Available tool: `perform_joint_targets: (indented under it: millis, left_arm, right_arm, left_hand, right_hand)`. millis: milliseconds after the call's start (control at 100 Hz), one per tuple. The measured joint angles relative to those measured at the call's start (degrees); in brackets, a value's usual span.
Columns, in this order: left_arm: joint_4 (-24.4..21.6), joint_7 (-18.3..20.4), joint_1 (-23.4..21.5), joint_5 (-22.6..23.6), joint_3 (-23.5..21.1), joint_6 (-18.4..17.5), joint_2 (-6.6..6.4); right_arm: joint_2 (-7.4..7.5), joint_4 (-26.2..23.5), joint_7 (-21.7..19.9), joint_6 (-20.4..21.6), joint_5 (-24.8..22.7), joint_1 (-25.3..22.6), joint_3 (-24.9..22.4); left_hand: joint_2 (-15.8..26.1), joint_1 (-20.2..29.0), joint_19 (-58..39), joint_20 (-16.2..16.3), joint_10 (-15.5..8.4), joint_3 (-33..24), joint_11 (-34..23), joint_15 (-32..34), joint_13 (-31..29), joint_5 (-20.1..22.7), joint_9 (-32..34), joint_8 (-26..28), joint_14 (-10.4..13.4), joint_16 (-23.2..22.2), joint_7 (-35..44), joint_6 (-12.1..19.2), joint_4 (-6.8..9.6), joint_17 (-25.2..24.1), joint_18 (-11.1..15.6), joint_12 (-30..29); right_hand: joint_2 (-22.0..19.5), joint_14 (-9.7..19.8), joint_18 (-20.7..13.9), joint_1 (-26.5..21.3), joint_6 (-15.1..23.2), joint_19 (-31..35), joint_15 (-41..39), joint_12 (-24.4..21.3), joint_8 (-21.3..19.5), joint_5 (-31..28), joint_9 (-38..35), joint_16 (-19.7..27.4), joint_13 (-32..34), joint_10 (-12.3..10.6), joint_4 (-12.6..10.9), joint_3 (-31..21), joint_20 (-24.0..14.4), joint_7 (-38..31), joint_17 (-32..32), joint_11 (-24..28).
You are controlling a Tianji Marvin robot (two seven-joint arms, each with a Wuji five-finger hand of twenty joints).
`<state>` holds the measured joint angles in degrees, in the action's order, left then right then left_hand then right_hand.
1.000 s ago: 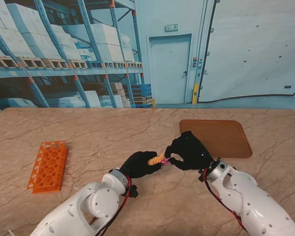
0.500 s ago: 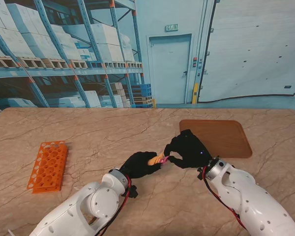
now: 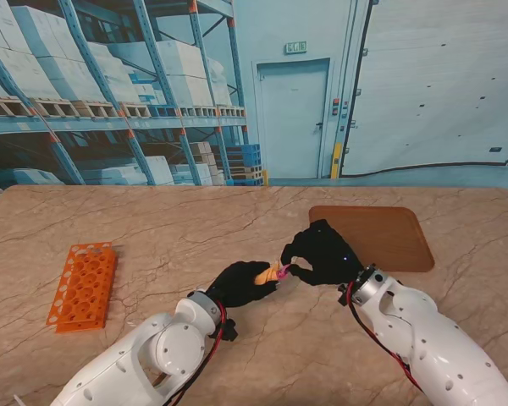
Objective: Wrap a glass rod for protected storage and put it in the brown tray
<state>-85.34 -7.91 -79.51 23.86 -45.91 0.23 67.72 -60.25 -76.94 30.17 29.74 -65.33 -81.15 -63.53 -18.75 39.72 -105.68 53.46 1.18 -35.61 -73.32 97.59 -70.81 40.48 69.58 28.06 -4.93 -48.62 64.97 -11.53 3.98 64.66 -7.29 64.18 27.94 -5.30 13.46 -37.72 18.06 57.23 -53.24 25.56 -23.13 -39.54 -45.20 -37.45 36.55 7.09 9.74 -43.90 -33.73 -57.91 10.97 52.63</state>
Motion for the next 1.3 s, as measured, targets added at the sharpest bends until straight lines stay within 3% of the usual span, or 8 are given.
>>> perform_joint_targets:
  millis: [150, 220, 1300]
  left_arm:
    - [0.0, -0.1, 0.0, 0.0, 0.0, 0.0, 0.01]
    - [0.0, -0.1, 0.0, 0.0, 0.0, 0.0, 0.01]
    - [0.0, -0.2, 0.1, -0.1, 0.4, 0.0, 0.11]
  right_arm:
    - [-0.07, -0.4, -1.2, -0.4, 0.7, -0.4, -0.4]
    - [-0.07, -0.4, -1.5, -0.6, 0.8, -0.5, -0.4]
    - [-0.57, 1.7, -2.0, -0.6, 2.7, 1.5, 1.0]
  left_hand:
    - [0.0, 0.0, 0.0, 0.0, 0.0, 0.0, -0.1, 0.0, 0.0, 0.0, 0.0, 0.0, 0.0, 0.0, 0.0, 0.0, 0.00, 0.0, 0.0, 0.0]
    - [0.0, 0.0, 0.0, 0.0, 0.0, 0.0, -0.1, 0.0, 0.0, 0.0, 0.0, 0.1, 0.0, 0.0, 0.0, 0.0, 0.00, 0.0, 0.0, 0.0]
    - [0.0, 0.2, 0.0, 0.2, -1.4, -1.0, -1.7, 0.1, 0.0, 1.0, 0.7, 0.6, 0.3, 0.0, 0.0, 0.6, 0.74, -0.1, 0.2, 0.0]
  right_hand:
    - [0.0, 0.0, 0.0, 0.0, 0.0, 0.0, 0.0, 0.0, 0.3, 0.0, 0.0, 0.0, 0.0, 0.0, 0.0, -0.5, 0.0, 0.0, 0.0, 0.0]
    - [0.0, 0.0, 0.0, 0.0, 0.0, 0.0, 0.0, 0.0, 0.3, 0.0, 0.0, 0.0, 0.0, 0.0, 1.2, -1.1, 0.0, 0.0, 0.0, 0.0]
    - [0.0, 0.3, 0.0, -0.1, 0.5, 0.0, 0.0, 0.0, 0.5, 0.6, 0.0, 0.0, 0.0, -0.1, 1.2, -2.0, 0.0, 0.0, 0.0, -0.1]
